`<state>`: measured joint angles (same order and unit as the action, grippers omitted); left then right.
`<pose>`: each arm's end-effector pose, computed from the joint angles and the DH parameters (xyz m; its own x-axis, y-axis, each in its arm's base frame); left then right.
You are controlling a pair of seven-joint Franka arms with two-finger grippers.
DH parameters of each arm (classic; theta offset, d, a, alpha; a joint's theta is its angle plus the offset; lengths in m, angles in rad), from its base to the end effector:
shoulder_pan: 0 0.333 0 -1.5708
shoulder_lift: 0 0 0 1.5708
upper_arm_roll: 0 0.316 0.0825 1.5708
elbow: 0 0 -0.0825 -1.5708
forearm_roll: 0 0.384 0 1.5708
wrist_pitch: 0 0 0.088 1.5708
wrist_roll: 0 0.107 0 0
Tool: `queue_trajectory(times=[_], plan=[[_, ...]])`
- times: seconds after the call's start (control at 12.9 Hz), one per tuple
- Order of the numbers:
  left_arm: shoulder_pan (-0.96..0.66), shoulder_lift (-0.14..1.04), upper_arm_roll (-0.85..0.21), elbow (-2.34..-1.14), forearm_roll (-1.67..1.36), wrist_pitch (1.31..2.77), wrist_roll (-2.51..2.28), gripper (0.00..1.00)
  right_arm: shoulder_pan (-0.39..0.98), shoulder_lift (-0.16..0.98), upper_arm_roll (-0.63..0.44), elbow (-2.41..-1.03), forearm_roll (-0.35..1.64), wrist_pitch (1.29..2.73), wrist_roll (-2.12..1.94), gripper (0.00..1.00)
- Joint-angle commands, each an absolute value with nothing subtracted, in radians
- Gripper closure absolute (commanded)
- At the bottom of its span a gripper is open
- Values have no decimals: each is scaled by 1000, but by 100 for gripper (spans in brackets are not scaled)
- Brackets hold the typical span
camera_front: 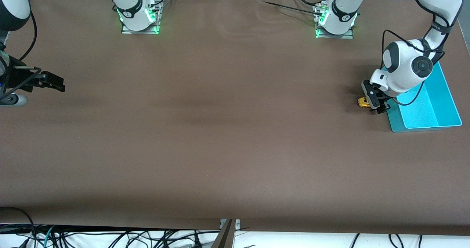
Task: Wind and store yellow beetle car
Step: 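Close the left gripper on the yellow car and lift it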
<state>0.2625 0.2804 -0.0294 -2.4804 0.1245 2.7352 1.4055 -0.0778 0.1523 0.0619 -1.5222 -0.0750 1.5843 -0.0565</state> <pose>0.4595 0.1035 0.1788 0.2800 -0.9591 -0.0421 -0.9595 -0.2810 0.0206 0.5977 -0.0200 0.5610 0.9948 0.0417 -0.0934 0.0474 -0.9971 0.0600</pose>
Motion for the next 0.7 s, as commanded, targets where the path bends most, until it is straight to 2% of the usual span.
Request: queue_trajectory(times=[0.0, 0.39, 0.62], plan=[[278, 230, -38, -2484, 156, 2737, 1419, 100, -83, 144, 63, -1529, -57, 1588, -72, 0], [276, 210, -48, -2474, 147, 2731, 1417, 100, -83, 144, 61, -1528, -57, 1594, -71, 0], [276, 140, -136, -2447, 25, 2619, 1365, 100, -83, 146, 63, -1528, -57, 1594, -72, 0]])
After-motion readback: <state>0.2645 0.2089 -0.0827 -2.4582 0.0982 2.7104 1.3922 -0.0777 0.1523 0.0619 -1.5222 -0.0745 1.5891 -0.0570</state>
